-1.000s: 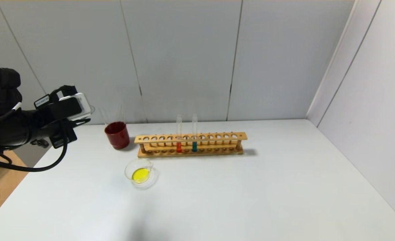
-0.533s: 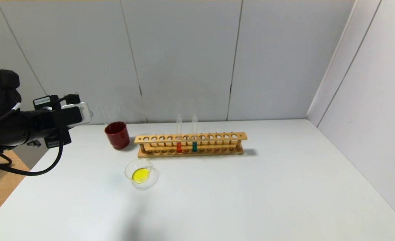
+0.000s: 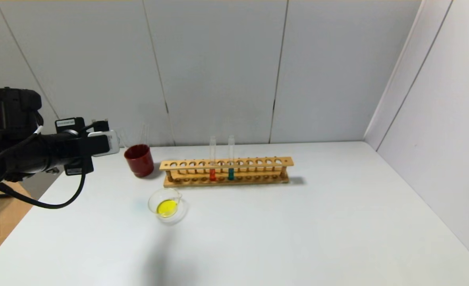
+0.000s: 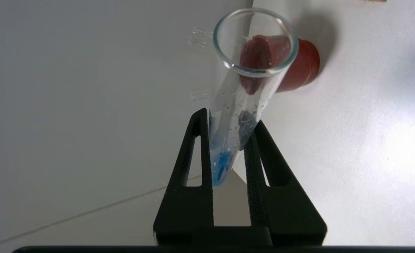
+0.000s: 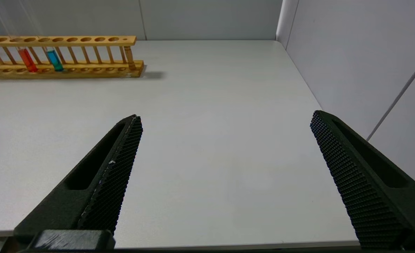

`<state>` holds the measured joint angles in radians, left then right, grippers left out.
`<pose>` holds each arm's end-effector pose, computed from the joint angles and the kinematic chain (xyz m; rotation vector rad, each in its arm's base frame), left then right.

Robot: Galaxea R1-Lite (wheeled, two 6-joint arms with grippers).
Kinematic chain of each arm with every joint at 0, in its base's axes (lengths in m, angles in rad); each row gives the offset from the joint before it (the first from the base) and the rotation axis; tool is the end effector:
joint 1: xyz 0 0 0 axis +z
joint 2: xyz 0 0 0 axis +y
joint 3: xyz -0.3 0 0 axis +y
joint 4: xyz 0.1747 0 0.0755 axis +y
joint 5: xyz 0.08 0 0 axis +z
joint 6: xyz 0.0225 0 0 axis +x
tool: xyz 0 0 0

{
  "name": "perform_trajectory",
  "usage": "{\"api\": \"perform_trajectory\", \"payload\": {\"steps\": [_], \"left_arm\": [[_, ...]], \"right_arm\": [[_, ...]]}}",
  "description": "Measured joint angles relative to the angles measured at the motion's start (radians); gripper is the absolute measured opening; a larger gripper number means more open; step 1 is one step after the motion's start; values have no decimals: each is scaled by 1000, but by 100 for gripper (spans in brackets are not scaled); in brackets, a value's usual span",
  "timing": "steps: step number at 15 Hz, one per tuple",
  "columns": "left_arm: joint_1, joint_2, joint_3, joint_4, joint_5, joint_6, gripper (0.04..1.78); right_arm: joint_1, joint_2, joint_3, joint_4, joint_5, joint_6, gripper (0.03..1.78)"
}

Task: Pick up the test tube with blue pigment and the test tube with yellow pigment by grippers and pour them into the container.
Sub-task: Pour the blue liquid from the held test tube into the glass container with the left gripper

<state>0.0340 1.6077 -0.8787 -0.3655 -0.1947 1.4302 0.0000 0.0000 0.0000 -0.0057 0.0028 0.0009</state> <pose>0.2870 0.0054 0.2034 1.3688 0.1829 -0.3870 -0.0228 0.0001 0.0761 0.0009 -0.0057 0.0028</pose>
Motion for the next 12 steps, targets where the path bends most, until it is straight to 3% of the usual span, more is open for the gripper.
{"api": "perform_trajectory", "payload": {"steps": [5,12], "left_arm": [[-26,83,-6,-131,-3,1,32],[-37,144,-3,-149,-2,23,32]], "right_arm": [[0,0,0,0,0,0,175],[0,0,0,0,0,0,175]]}}
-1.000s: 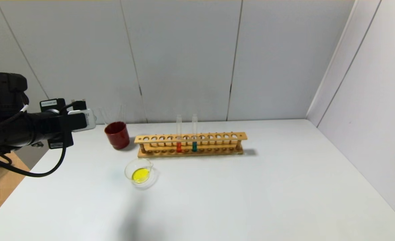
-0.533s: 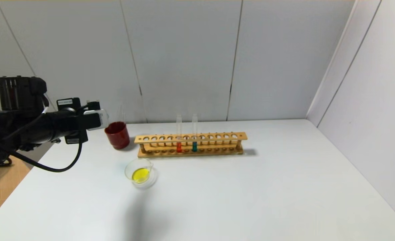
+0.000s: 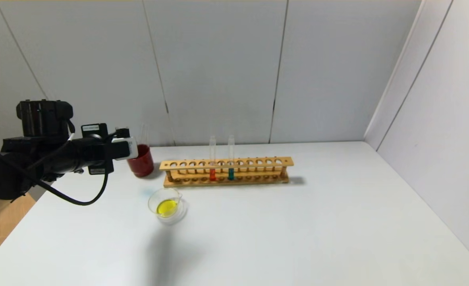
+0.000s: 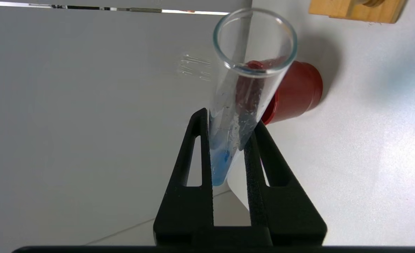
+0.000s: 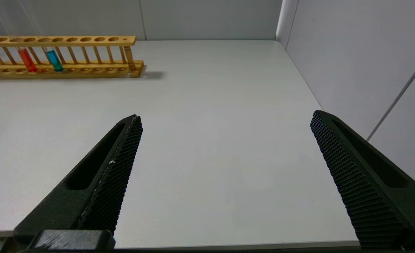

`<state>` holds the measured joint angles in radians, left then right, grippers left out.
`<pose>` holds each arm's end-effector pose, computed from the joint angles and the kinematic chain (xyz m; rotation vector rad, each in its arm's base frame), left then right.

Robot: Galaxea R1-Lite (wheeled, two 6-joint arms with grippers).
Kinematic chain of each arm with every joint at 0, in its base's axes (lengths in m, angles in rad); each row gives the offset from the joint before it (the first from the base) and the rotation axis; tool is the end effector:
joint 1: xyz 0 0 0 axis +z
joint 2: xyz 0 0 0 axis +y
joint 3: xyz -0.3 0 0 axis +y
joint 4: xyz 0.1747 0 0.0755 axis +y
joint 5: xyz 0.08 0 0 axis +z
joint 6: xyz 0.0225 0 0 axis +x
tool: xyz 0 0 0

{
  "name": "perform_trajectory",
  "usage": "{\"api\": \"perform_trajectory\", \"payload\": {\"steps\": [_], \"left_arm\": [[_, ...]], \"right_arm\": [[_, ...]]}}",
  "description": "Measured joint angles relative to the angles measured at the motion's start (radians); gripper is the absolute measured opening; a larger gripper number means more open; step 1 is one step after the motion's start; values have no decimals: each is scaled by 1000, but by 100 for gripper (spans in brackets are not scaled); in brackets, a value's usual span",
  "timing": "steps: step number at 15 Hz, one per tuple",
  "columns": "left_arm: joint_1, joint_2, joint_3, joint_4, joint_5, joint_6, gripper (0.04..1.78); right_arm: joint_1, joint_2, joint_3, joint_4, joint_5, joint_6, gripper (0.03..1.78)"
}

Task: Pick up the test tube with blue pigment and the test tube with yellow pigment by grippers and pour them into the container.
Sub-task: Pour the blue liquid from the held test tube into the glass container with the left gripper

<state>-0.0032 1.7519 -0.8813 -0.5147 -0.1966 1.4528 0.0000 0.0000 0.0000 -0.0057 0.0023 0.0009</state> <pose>0.3200 -0.0054 0.1746 1.3970 0.1457 -0.4171 -0.0228 0.0001 0.0761 0.0009 -0.0057 0.0023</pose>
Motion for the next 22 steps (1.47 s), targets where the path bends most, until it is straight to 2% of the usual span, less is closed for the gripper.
{"api": "perform_trajectory", "payload": {"steps": [6,17,22], "left_arm": [[10,81,-16,-209,-8,114,32],[4,107,5,-214,-4,127,32],[-24,94,22,-206,-2,155,32]], "right_arm": [[0,0,0,0,0,-1,175],[0,0,0,0,0,0,175],[0,0,0,0,0,0,175]]}}
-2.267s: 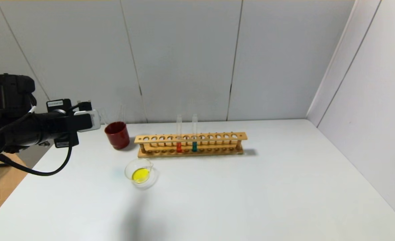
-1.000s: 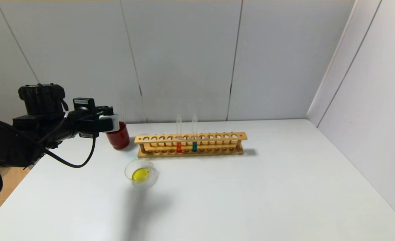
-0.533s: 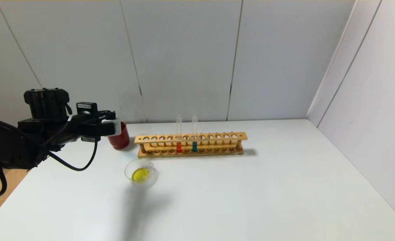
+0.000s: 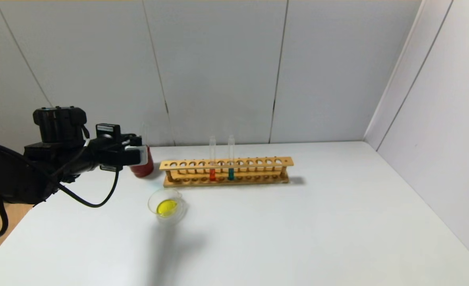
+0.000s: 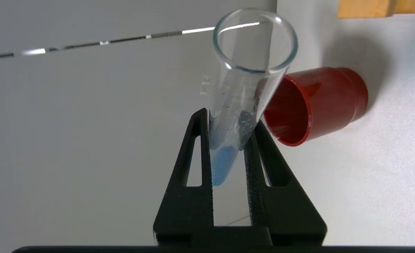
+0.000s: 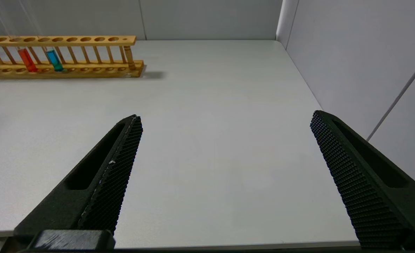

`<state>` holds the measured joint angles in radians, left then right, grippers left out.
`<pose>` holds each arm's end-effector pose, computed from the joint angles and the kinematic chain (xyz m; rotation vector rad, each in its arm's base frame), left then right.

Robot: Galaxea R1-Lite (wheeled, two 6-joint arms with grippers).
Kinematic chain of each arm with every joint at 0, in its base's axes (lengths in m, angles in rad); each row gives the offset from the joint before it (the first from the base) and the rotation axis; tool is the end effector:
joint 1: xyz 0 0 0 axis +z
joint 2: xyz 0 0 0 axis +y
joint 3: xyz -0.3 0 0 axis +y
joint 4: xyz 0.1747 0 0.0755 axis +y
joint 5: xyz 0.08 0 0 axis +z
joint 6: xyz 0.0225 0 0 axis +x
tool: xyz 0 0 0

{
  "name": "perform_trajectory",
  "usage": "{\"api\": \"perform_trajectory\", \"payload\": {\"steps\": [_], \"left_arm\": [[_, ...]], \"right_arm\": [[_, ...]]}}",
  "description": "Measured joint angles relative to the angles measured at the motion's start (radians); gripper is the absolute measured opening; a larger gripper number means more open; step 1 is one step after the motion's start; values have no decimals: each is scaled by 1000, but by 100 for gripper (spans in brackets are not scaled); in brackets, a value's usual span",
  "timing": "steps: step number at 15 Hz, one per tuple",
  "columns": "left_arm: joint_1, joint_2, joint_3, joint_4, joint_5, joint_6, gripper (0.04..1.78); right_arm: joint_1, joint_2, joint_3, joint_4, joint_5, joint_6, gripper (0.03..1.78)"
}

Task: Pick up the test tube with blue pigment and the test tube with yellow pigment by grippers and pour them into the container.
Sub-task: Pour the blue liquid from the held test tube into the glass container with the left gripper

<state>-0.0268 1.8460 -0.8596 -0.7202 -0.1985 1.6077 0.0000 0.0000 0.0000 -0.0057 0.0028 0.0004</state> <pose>0.3391 -0.0135 0.1578 1.5672 0.0258 -0.3855 -0.0228 0.0001 0.0761 0.0004 -0.0057 0.0028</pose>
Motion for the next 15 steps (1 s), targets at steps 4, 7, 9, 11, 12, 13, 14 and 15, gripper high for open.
{"api": "perform_trajectory", "payload": {"steps": [4,7,9,11,12,13,14,15], "left_arm": [[-4,-3,10,-3,0,73,32],[-5,-4,15,-4,2,94,32],[-8,-2,17,-6,5,99,32],[-8,1,18,-8,6,99,32],[-9,3,14,-8,11,100,32],[-9,6,12,-9,21,99,32],[-9,7,12,-9,26,100,32],[-8,9,13,-9,26,100,32]], "right_arm": [[0,0,0,0,0,0,175],[0,0,0,0,0,0,175],[0,0,0,0,0,0,175],[0,0,0,0,0,0,175],[0,0,0,0,0,0,175],[0,0,0,0,0,0,175],[0,0,0,0,0,0,175],[0,0,0,0,0,0,175]]}}
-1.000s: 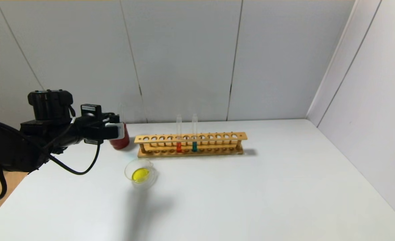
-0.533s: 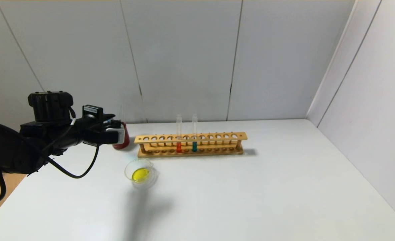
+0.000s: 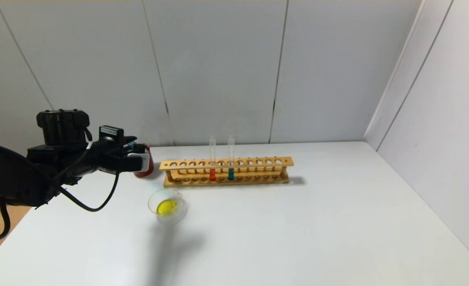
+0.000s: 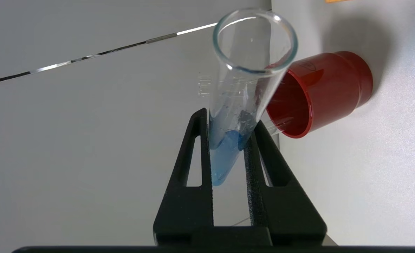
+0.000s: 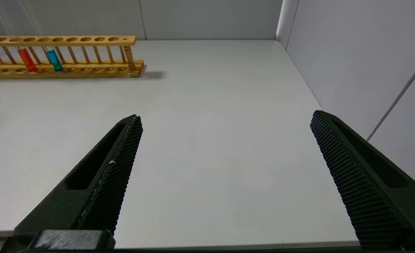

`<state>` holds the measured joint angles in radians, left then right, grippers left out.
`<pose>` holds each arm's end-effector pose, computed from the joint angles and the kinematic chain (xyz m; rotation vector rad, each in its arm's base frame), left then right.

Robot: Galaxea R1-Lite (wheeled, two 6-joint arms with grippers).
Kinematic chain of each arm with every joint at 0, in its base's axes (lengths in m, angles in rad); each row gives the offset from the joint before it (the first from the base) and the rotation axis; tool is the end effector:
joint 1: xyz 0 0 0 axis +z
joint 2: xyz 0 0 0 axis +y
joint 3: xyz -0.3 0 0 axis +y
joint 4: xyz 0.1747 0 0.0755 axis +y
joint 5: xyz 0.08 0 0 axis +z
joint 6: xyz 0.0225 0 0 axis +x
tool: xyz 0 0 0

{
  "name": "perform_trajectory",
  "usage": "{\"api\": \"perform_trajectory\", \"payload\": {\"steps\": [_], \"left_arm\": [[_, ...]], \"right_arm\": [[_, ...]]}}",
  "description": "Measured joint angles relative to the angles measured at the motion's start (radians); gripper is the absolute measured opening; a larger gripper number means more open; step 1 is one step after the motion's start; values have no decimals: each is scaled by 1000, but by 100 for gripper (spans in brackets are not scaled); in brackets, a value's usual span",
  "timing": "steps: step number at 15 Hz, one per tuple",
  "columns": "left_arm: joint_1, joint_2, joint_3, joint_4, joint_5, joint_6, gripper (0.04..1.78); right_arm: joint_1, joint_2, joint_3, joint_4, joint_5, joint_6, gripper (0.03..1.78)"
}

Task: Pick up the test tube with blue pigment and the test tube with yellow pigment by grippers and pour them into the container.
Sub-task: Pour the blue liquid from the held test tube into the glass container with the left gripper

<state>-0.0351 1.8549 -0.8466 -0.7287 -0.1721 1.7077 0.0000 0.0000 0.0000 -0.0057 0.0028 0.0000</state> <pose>0.3390 -0.0158 0.1523 1.6696 0.0321 -0.3903 -0.0228 0.0001 0.0761 0.0000 -0.0057 0.0028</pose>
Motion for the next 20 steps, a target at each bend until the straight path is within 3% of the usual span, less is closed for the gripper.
{"api": "perform_trajectory", "payload": {"steps": [20], "left_arm": [[-7,30,2,-26,-5,131,32]], "right_arm": [[0,0,0,0,0,1,175]]}}
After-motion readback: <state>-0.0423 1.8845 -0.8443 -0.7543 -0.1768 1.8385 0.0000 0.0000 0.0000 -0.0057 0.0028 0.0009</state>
